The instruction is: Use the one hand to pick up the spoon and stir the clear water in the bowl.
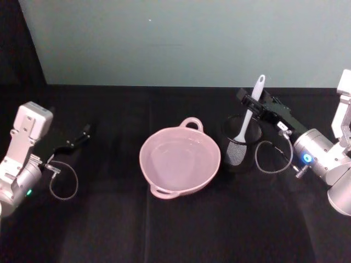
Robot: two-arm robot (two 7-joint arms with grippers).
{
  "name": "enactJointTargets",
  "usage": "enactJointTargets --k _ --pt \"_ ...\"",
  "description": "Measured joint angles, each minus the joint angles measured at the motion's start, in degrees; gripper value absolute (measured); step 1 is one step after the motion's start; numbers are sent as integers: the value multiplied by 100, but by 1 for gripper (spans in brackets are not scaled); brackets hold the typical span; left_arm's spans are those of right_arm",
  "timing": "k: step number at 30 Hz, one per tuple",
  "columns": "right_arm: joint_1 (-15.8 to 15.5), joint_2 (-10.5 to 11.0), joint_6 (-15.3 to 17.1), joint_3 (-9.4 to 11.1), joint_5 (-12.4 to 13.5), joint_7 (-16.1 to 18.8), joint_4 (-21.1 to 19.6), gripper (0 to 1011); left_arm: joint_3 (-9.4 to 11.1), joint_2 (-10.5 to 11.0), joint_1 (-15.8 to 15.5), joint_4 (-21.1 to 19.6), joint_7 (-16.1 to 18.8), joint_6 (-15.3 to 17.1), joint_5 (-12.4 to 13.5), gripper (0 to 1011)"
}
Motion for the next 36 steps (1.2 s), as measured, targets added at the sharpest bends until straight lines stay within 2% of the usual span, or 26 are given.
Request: enactJointTargets --k 4,11,14,17,18,24,30,36 --pt "0 0 -1 0 -1 -1 0 1002 0 0 0 0 0 0 0 1011" --pt "19 119 -81 -109 -363 -110 -51 1002 0 0 0 0 0 0 0 1011" --pt "21 199 -254 -176 -781 -291 -100 1002 0 0 0 0 0 0 0 1011" --pt "23 244 -412 -218 -1068 -416 -120 1002 0 0 0 0 0 0 0 1011" --pt "23 273 -528 -244 -1263 -511 -132 1003 0 0 0 0 0 0 0 1011" --pt "-6 345 -853 -304 -1842 -742 -198 1002 0 0 0 0 0 0 0 1011" --pt "-101 415 -891 -269 -2075 -830 -377 1002 0 0 0 0 0 0 0 1011" --pt "-437 631 -833 -55 -2193 -978 -873 1002 0 0 0 0 0 0 0 1011"
